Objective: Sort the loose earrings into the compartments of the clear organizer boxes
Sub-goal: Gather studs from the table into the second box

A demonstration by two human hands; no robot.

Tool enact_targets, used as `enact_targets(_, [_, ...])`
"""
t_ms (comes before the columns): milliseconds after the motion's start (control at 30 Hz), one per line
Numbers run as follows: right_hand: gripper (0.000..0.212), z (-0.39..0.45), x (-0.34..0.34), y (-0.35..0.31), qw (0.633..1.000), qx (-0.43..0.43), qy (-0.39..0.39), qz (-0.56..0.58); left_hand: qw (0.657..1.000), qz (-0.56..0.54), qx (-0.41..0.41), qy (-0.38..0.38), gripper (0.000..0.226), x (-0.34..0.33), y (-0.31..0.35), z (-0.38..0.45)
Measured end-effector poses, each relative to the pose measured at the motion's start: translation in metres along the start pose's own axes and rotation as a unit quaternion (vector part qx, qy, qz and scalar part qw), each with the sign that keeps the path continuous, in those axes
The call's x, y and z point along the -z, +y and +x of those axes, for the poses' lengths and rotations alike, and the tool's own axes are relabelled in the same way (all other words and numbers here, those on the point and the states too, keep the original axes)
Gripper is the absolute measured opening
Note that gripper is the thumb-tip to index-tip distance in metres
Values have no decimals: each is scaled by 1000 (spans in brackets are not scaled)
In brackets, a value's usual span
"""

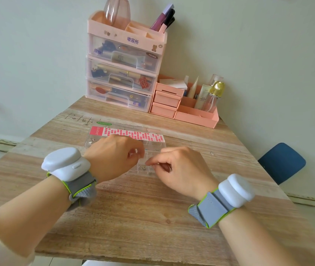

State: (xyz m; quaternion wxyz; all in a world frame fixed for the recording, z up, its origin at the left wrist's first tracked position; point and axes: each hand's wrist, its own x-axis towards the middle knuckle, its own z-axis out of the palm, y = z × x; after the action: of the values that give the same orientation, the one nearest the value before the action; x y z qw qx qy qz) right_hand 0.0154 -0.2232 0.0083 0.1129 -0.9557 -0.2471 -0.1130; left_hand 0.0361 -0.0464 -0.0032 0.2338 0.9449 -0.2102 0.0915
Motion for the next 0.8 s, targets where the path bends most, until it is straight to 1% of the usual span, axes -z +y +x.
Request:
enact_targets(200, [34,-3,0,-3,999,-25,-38,-14,1000,-10,0,2,20,0,1,-2])
enact_targets(567, [36,-1,-2,-2,995,-54,-79,39,1000,-27,12,-6,18,0,0,-1])
enact_targets(733, [37,-2,0,-3,994,-56,-90,24,999,-39,9,3,19,-1,1,-4])
enact_targets(800, [40,-3,1,-4,994,-43,-96,5,999,-49,9,3,19,-1,1,-6])
